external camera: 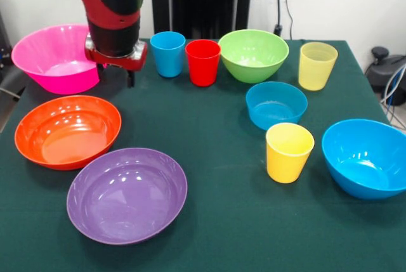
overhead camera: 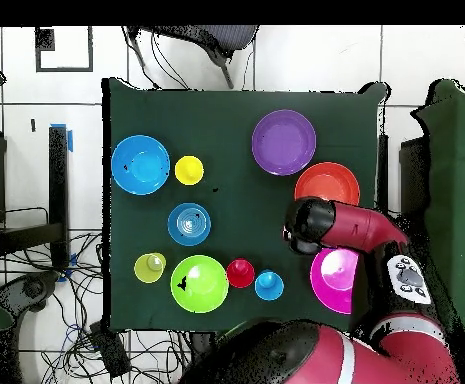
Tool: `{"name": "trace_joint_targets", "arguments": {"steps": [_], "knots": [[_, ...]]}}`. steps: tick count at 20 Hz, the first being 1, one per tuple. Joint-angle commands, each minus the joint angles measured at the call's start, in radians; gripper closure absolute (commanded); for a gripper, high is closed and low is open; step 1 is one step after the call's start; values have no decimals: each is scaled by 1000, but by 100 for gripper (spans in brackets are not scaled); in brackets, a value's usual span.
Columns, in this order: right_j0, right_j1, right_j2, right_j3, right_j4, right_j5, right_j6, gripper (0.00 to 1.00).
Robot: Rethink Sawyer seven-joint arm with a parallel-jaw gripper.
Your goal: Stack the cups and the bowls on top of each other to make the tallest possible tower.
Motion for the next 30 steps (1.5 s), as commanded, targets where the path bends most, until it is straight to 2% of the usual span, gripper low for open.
{"name": "trace_joint_targets", "arguments": {"steps": [1, 7, 13, 22, 30], "knots": [[15, -65, 12, 39, 29, 45, 115, 0], [13, -162, 15, 93, 49, 94, 76, 0], [17, -195, 20, 107, 62, 119, 64, 0], [-9, -81, 21, 86, 34, -3, 75, 0], [-50, -19, 45, 56, 34, -45, 53, 0]]}}
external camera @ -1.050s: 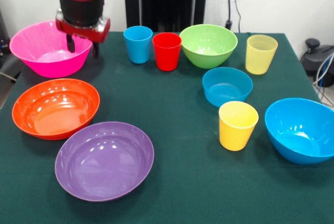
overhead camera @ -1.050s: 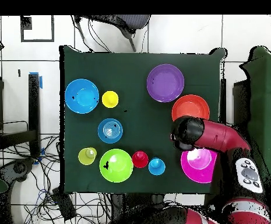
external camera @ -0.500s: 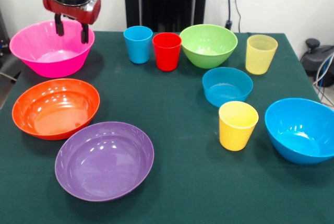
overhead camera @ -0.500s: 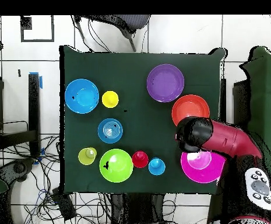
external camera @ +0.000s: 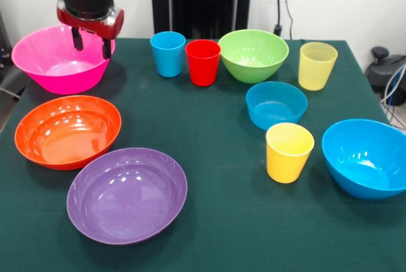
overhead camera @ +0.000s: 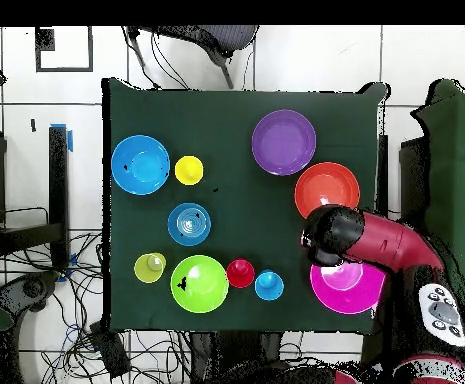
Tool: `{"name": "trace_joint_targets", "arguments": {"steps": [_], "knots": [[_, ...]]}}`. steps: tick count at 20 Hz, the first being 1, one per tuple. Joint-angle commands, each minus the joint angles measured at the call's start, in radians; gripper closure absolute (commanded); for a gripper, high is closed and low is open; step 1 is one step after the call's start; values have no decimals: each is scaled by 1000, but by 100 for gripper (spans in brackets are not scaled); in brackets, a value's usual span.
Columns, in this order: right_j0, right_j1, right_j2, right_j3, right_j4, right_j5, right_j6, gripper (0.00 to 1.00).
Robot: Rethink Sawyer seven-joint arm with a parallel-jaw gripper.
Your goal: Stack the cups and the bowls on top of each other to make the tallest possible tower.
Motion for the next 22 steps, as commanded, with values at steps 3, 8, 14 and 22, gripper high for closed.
{"name": "trace_joint_targets", "arguments": {"steps": [3, 8, 14, 22], "knots": [[-29, 117, 91, -11, -10, -92, 57, 0], [-34, 147, 82, -35, -20, -110, 62, 0], [-31, 181, 62, -70, -24, -105, 75, 0], [-19, 209, 49, -140, -12, -49, 74, 0]]}}
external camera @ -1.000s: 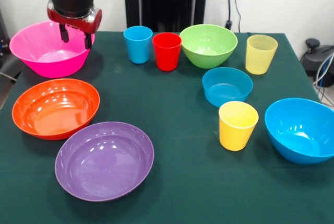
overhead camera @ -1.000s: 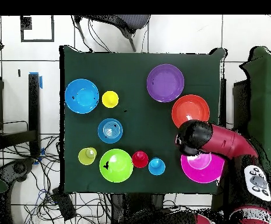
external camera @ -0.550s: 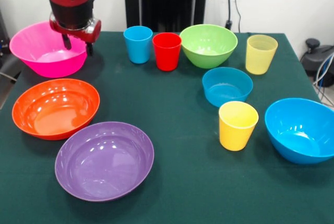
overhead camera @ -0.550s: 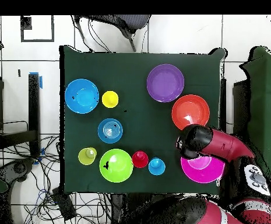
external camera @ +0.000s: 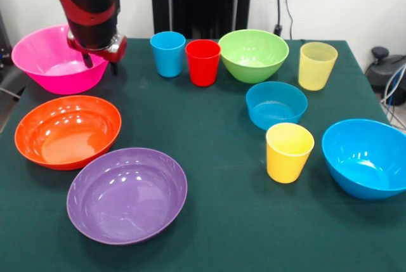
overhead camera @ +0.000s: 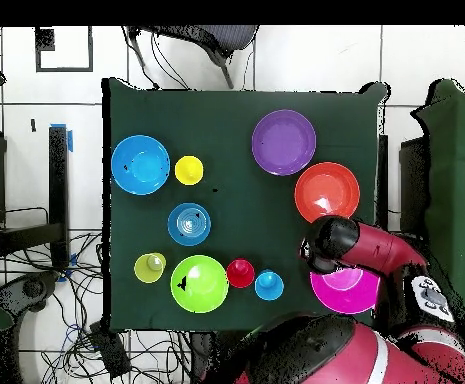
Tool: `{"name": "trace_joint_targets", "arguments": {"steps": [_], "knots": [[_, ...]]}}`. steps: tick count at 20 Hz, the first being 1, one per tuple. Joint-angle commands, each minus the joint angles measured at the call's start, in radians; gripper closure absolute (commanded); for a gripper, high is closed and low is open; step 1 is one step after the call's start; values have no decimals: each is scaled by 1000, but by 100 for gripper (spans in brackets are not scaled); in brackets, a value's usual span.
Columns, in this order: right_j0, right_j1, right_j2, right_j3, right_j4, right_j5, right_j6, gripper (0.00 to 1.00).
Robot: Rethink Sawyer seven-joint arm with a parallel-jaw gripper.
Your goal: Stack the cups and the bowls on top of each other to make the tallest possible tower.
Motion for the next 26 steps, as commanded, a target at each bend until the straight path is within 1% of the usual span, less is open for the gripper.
{"name": "trace_joint_targets", "arguments": {"steps": [1, 5, 9, 13, 17, 20, 26], "knots": [[31, 52, 48, -126, -8, 10, 80, 0], [49, 52, 33, -160, -2, 62, 80, 0], [65, 71, 15, -212, -5, 115, 73, 0], [93, 74, -14, -237, -11, 152, 82, 0], [108, 52, -20, -230, -4, 193, 63, 0], [119, 39, -29, -220, -10, 209, 48, 0], [109, 19, -14, -210, -3, 237, 18, 0]]}}
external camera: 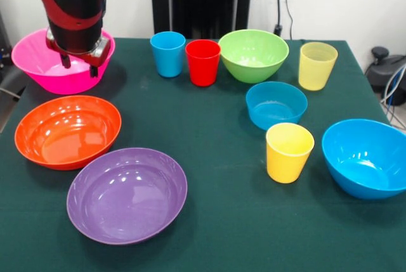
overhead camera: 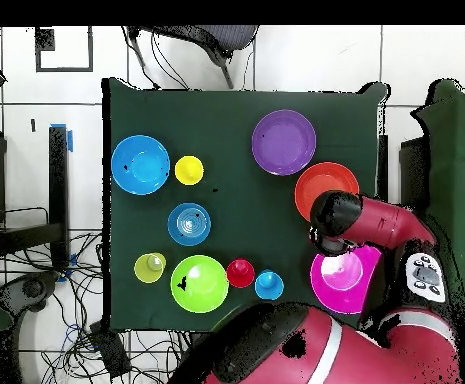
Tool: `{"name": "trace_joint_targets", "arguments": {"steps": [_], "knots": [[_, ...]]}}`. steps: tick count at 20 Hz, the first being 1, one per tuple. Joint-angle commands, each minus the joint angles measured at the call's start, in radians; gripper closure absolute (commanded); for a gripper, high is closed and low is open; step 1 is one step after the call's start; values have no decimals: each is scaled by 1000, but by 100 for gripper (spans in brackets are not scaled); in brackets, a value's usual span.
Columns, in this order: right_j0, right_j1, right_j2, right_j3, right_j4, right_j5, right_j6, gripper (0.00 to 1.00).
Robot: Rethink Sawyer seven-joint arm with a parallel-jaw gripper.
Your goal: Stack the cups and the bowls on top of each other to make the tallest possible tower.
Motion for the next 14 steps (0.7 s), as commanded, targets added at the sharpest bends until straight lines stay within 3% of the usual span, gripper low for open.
{"name": "trace_joint_targets", "arguments": {"steps": [1, 14], "knots": [[17, -10, 73, -39, 2, 92, 15, 0], [-60, 11, 143, -32, 25, 47, -30, 0]]}}
